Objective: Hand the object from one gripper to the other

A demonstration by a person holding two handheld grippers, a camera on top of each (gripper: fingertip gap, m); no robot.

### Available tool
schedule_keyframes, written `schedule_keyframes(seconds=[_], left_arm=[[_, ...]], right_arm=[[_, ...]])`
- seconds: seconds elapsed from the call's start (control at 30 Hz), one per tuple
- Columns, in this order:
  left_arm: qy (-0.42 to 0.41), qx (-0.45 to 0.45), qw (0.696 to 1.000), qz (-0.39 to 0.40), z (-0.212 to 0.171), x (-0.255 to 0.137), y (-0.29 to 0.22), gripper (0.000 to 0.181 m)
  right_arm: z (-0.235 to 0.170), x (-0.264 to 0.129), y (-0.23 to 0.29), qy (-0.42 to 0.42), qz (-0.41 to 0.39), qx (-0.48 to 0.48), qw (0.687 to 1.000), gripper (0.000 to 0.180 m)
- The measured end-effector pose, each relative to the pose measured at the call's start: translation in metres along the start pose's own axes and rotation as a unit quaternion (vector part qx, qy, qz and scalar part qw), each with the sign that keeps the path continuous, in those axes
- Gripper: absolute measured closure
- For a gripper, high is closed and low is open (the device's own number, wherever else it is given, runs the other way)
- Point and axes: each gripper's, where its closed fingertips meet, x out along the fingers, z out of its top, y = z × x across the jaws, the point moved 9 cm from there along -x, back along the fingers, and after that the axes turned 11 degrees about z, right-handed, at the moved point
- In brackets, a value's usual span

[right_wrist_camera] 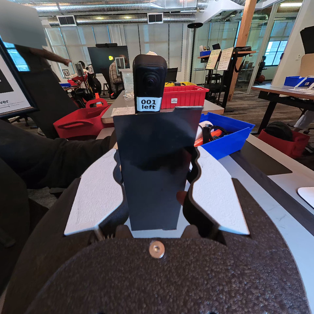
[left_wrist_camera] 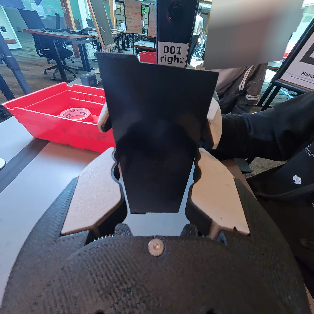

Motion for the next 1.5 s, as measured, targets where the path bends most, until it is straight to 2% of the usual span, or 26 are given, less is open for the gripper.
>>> schedule_keyframes(seconds=[0.13, 0.3, 0.53, 0.7, 1.0, 1.13, 1.37, 1.5], left_arm=[[-0.014, 0.005, 1.0, 0.011, 0.004, -0.002, 0.0, 0.095], [-0.055, -0.011, 0.998, 0.027, 0.015, -0.021, 0.009, 0.095], [-0.075, -0.017, 0.997, 0.028, 0.017, -0.026, 0.012, 0.095], [-0.073, -0.02, 0.997, 0.013, 0.016, -0.021, 0.008, 0.095], [-0.073, -0.025, 0.997, 0.012, 0.018, -0.02, 0.006, 0.095], [-0.072, -0.02, 0.997, 0.01, 0.018, -0.024, 0.007, 0.085], [-0.012, -0.013, 1.0, -0.007, -0.001, -0.008, 0.007, 0.079], [-0.007, -0.02, 1.0, -0.006, -0.006, 0.001, 0.007, 0.086]], right_arm=[[0.007, -0.004, 0.001, -0.008, -0.013, -0.015, 1.0, 0.098], [0.013, -0.016, 0.0, 0.007, -0.032, -0.032, 0.999, 0.087], [-0.023, 0.014, -0.007, 0.07, -0.005, 0.007, 0.998, 0.084], [-0.027, 0.021, -0.004, 0.078, -0.004, 0.003, 0.997, 0.093], [-0.027, 0.018, -0.005, 0.061, 0.0, 0.002, 0.998, 0.097], [-0.018, 0.008, -0.007, 0.025, -0.005, 0.009, 1.0, 0.098], [-0.007, -0.006, -0.011, -0.025, -0.013, 0.018, 0.999, 0.098], [-0.007, -0.003, -0.009, -0.022, -0.016, 0.013, 1.0, 0.098]])
